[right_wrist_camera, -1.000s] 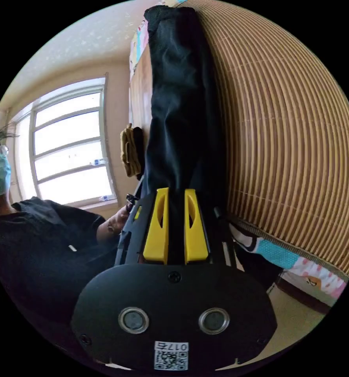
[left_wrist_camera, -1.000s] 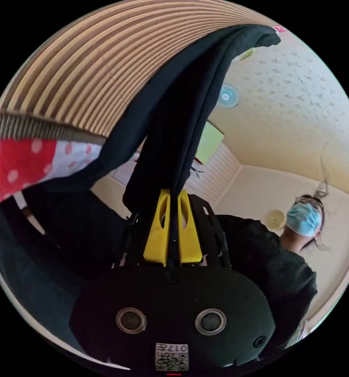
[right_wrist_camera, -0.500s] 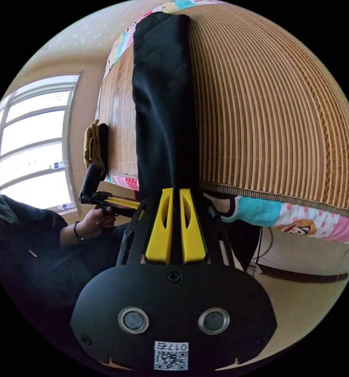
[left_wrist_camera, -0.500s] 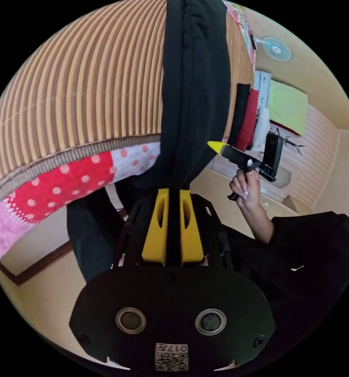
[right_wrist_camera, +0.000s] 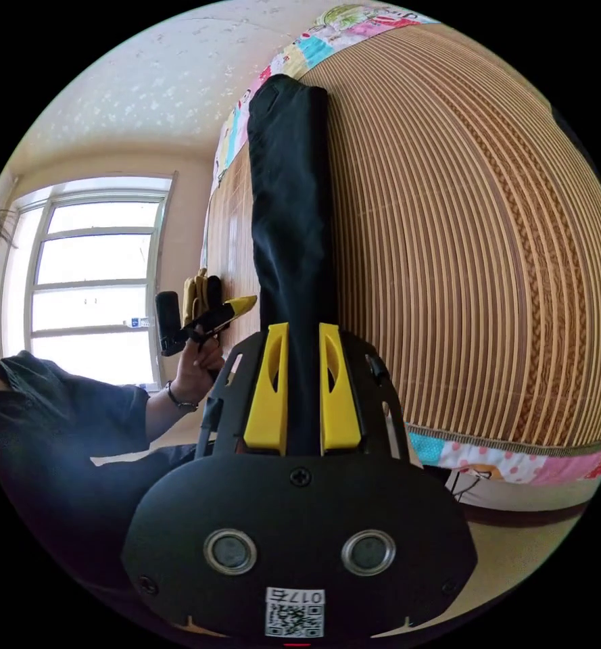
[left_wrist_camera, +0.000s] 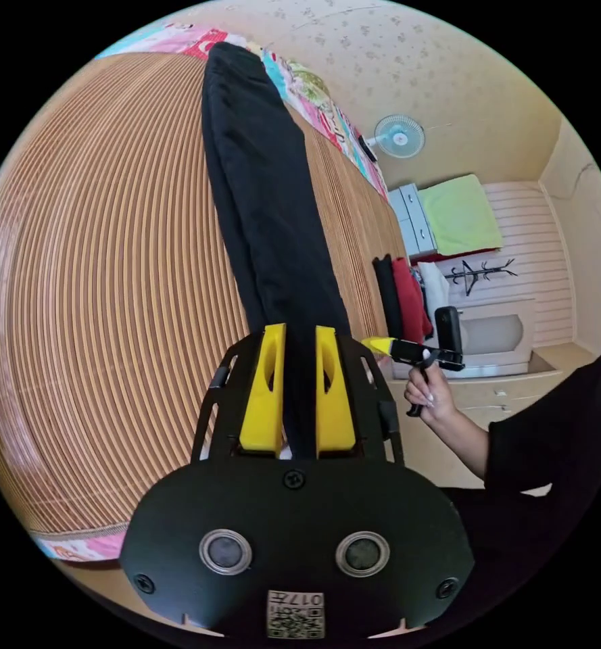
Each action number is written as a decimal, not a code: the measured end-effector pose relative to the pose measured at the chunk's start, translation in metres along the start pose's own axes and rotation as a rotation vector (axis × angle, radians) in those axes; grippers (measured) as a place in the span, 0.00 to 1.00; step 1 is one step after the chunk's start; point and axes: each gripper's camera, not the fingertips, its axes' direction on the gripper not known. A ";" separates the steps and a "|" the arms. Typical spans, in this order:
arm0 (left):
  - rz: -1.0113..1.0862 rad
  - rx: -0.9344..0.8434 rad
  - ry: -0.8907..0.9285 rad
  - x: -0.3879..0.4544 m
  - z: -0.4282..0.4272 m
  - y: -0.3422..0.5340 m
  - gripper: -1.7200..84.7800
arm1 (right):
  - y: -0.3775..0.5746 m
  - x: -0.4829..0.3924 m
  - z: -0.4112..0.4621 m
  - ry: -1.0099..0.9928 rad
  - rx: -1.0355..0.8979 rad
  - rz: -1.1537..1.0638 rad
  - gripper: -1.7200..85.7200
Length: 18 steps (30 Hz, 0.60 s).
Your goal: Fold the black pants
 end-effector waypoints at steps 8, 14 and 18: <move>-0.021 0.012 -0.163 0.036 0.029 0.059 0.10 | -0.010 -0.002 0.018 0.069 0.030 0.014 0.12; -0.048 -0.081 -0.108 0.034 0.052 0.095 0.08 | 0.002 -0.002 0.028 0.088 -0.040 0.010 0.09; -0.054 -0.014 -0.014 0.035 0.031 0.126 0.06 | 0.016 -0.013 0.013 0.107 -0.050 -0.051 0.06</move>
